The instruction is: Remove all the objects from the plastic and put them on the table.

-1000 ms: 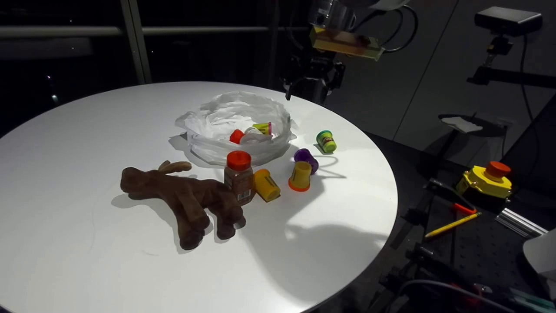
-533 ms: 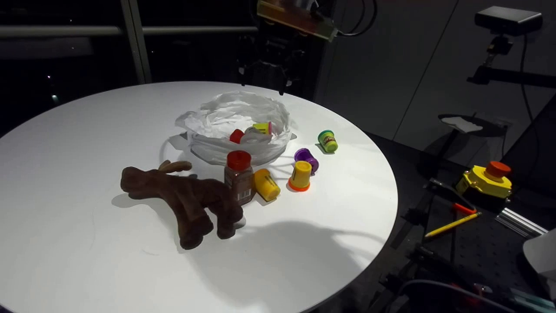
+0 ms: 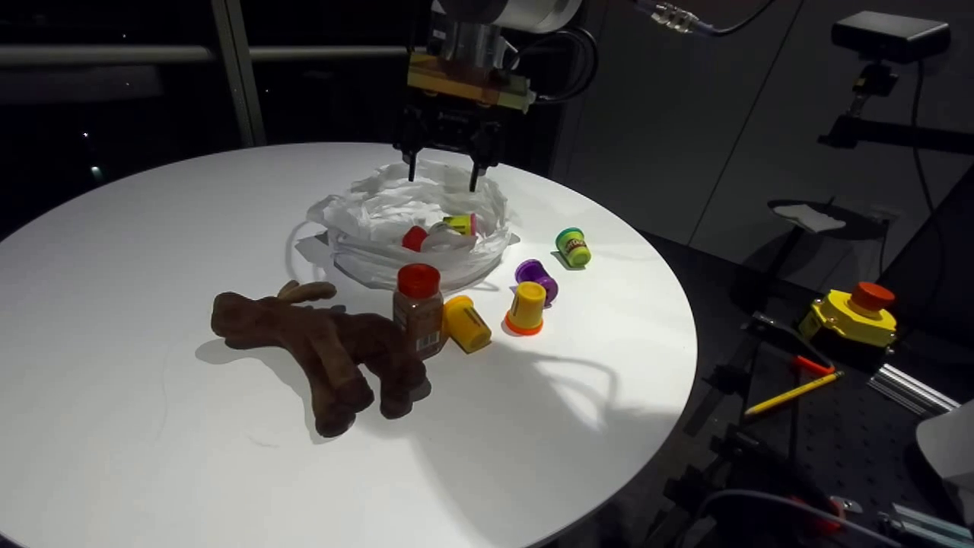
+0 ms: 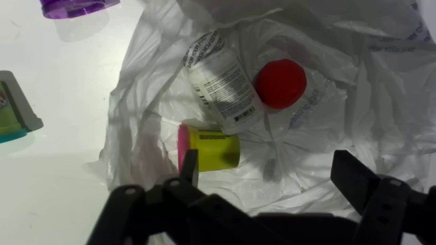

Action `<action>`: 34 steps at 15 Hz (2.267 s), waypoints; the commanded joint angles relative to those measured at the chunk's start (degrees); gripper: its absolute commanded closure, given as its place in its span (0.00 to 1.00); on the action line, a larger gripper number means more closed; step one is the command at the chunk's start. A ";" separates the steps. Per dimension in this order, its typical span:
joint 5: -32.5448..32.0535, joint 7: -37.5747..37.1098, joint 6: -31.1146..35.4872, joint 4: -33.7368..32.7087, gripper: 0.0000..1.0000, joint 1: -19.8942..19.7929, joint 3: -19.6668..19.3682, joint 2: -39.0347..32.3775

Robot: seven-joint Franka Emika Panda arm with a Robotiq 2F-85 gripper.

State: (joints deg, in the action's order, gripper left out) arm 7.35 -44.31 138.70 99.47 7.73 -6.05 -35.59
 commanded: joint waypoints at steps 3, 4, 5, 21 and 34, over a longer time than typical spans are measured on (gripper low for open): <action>-7.21 -4.88 -8.47 -7.43 0.00 2.02 -3.08 -5.10; -7.61 -4.59 -9.54 -8.14 0.00 1.74 -2.89 -5.73; -7.92 -4.37 -10.44 -9.23 0.00 1.43 -2.68 -6.58; -8.72 -4.30 -12.37 -20.09 0.25 0.79 -4.20 -17.32; -6.82 -2.95 -10.73 -14.64 0.68 -1.11 -3.52 -9.21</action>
State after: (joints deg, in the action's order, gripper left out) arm -0.10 -47.59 128.37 81.96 7.49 -10.22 -50.47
